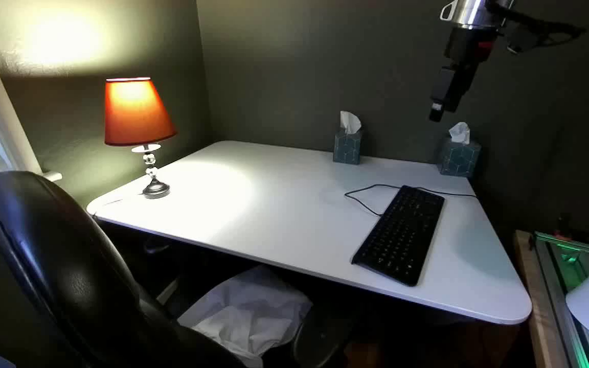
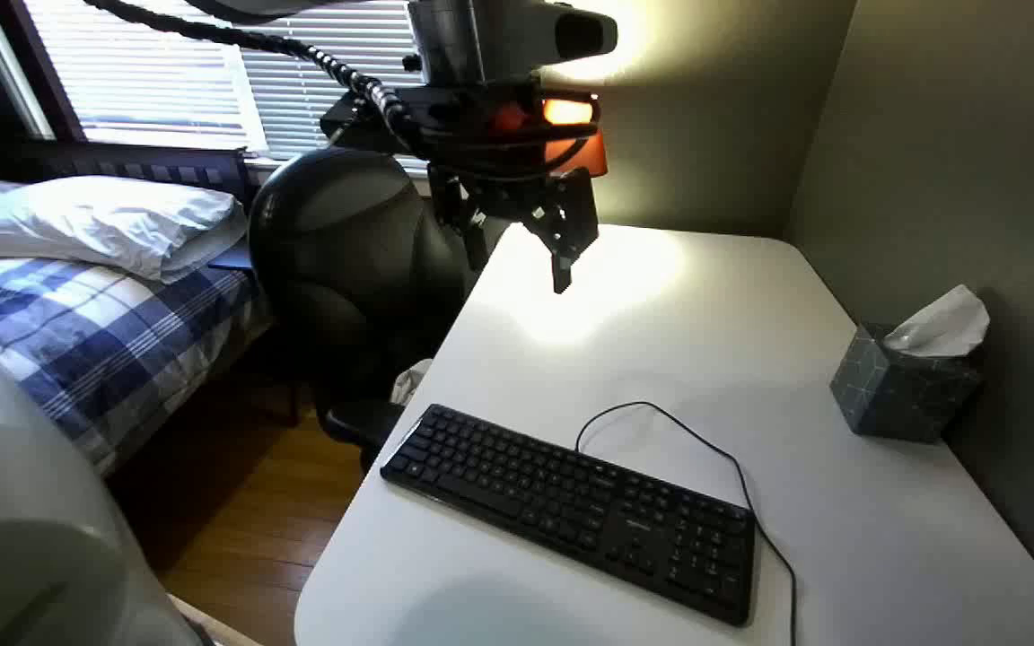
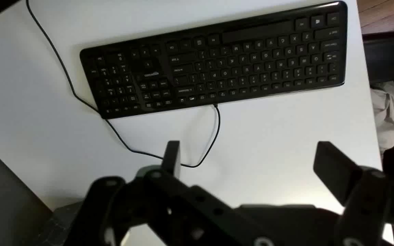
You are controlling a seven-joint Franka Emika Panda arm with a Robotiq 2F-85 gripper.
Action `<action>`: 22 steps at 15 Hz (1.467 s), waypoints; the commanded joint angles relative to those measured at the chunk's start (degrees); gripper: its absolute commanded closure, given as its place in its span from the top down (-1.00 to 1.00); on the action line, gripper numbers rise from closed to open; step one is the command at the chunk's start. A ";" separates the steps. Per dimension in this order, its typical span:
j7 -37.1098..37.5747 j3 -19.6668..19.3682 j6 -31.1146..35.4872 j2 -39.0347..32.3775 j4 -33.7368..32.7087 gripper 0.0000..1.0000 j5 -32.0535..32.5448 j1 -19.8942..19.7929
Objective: Press a button on the keyboard
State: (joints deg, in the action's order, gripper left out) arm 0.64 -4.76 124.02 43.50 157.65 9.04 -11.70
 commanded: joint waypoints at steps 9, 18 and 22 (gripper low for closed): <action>0.63 1.96 0.12 -2.61 -0.14 1.00 -0.14 2.55; -0.41 4.08 -1.60 -17.17 -1.04 1.00 -3.39 9.53; -1.87 3.99 -0.67 -25.31 -3.00 0.75 -4.45 11.09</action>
State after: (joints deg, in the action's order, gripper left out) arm 0.36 -0.79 123.68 24.77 157.35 6.22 -1.85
